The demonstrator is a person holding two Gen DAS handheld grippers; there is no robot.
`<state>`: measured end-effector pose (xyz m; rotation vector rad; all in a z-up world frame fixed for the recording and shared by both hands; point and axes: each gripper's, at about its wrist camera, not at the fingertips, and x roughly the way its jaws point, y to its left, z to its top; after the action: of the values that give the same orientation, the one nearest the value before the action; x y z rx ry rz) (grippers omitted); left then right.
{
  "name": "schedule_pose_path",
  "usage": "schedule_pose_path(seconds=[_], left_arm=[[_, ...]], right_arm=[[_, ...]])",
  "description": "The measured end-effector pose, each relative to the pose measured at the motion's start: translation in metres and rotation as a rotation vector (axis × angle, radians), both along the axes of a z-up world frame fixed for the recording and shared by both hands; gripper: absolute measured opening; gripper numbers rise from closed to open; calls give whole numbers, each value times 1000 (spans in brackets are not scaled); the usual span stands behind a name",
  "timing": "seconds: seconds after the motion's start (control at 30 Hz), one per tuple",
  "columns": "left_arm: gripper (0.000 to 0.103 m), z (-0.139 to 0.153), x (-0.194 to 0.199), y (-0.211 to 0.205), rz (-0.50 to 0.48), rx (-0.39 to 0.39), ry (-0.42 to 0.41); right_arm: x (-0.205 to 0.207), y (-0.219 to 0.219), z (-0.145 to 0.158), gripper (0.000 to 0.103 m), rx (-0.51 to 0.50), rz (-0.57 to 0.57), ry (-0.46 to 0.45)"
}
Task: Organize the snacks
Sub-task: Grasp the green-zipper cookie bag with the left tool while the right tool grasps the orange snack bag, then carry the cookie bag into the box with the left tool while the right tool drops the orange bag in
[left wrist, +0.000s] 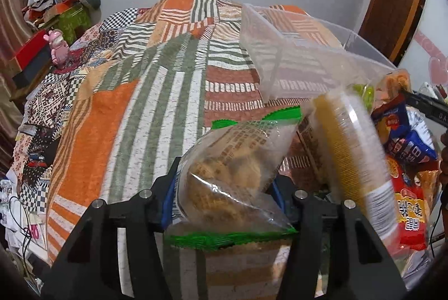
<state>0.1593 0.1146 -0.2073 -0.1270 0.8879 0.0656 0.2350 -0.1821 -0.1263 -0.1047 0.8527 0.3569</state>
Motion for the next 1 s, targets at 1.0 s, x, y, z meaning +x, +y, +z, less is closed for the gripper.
schedule_pose_path(seconds=[1.0], left_arm=[[54,113,46,-46,-61,-8,-256]], right_arm=[[-3,2,54,32,113,59,-188]])
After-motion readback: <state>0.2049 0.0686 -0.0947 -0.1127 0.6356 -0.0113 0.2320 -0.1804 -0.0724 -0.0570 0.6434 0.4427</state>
